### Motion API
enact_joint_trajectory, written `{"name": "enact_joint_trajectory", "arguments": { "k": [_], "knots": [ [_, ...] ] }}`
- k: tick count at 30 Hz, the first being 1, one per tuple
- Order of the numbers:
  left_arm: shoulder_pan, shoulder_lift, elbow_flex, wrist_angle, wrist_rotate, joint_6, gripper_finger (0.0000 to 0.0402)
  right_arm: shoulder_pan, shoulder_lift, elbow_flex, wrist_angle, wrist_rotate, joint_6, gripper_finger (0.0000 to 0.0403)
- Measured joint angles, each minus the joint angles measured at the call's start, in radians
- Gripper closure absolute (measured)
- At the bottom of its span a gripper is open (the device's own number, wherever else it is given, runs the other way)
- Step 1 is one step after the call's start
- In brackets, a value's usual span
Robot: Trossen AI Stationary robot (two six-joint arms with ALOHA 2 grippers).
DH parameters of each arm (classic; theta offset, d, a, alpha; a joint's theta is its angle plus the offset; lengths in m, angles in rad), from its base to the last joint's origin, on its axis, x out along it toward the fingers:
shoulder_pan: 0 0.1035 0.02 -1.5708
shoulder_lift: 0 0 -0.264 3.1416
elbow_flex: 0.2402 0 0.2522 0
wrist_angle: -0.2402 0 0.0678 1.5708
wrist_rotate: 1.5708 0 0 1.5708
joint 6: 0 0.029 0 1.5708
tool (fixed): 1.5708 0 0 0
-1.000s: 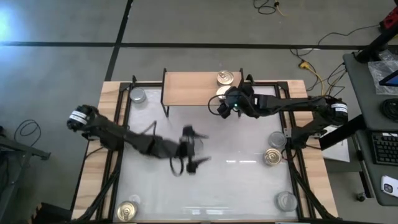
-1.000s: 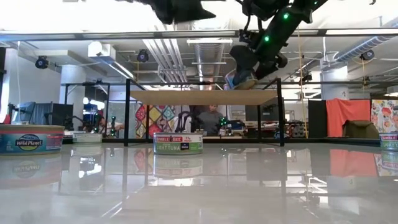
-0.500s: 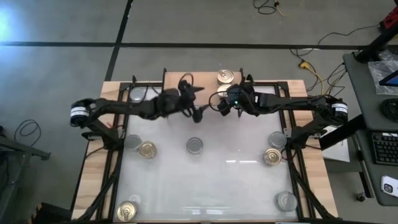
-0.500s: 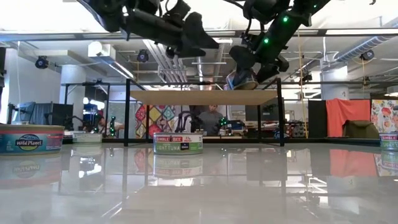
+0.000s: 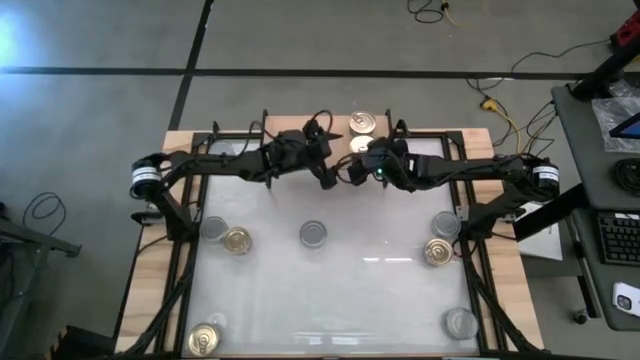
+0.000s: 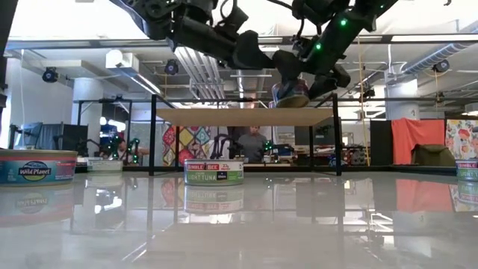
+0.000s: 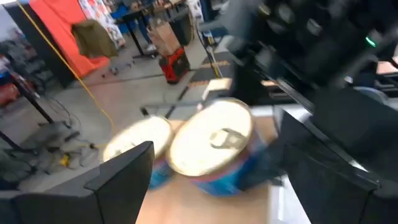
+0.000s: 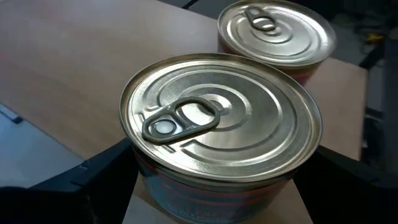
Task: Stack canned seafood by type on shelf
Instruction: Put the blue tuna can on the shelf
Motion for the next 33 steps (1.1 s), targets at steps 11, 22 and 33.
{"name": "enact_joint_trajectory", "arguments": {
  "k": [11, 22, 33],
  "knots": [
    [0.105, -0.017, 0.044, -0.026, 0.189, 0.029, 0.0066, 0.081, 0.000, 0.000, -0.007, 0.157, 0.109, 0.0044],
    [0.125, -0.002, 0.089, -0.082, 0.313, 0.087, 0.0066, 0.114, 0.118, 0.015, 0.089, 0.210, 0.066, 0.0044],
    [0.154, 0.061, 0.082, -0.017, 0.412, 0.142, 0.0066, 0.112, 0.151, 0.051, 0.091, 0.215, 0.084, 0.0044]
  ]
}}
